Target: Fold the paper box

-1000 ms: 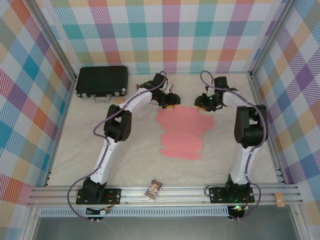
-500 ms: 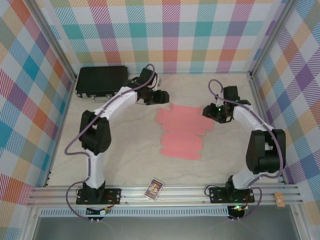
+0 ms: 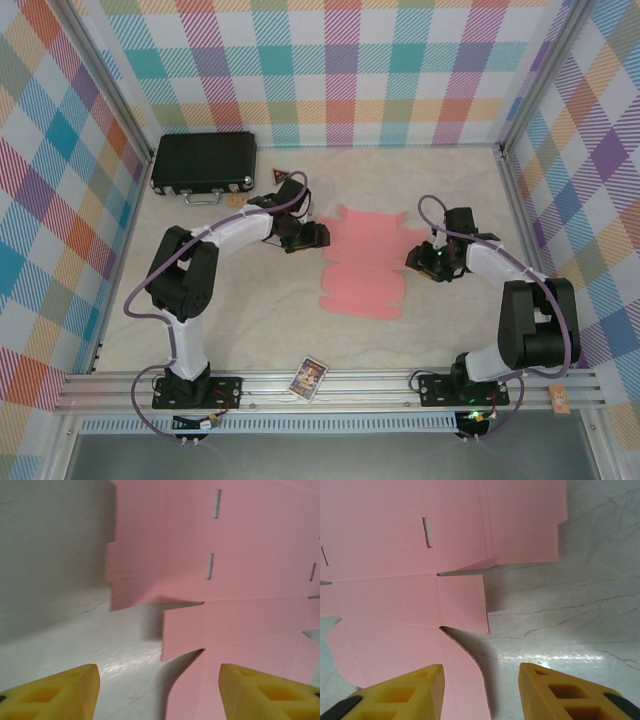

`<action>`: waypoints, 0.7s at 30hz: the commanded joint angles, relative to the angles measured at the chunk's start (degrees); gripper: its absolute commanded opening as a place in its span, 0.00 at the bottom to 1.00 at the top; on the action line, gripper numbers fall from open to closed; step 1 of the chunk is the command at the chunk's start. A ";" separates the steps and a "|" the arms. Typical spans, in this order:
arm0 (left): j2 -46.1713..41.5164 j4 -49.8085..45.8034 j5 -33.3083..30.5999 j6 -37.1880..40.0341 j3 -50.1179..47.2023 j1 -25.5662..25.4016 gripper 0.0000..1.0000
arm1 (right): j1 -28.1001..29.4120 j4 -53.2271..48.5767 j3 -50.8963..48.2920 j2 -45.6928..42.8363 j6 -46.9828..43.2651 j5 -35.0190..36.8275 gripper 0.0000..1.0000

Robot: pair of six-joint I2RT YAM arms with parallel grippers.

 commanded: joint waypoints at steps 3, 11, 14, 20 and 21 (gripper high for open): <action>2.58 3.90 2.19 -3.38 0.45 -1.08 0.58 | -0.34 4.65 0.31 2.80 2.11 -2.04 0.42; 4.96 5.88 5.34 -5.48 0.89 -1.44 0.48 | -0.39 6.69 2.58 7.32 2.14 -3.48 0.39; 5.51 6.52 6.85 -5.68 1.11 -1.62 0.46 | -0.39 6.79 3.23 8.41 1.87 -4.74 0.38; 6.20 7.90 8.99 -6.38 1.03 -1.71 0.44 | -0.34 8.07 3.33 9.51 2.03 -6.41 0.35; 6.20 8.49 9.50 -6.58 0.93 -1.72 0.44 | -0.37 8.23 3.46 9.70 1.95 -6.83 0.33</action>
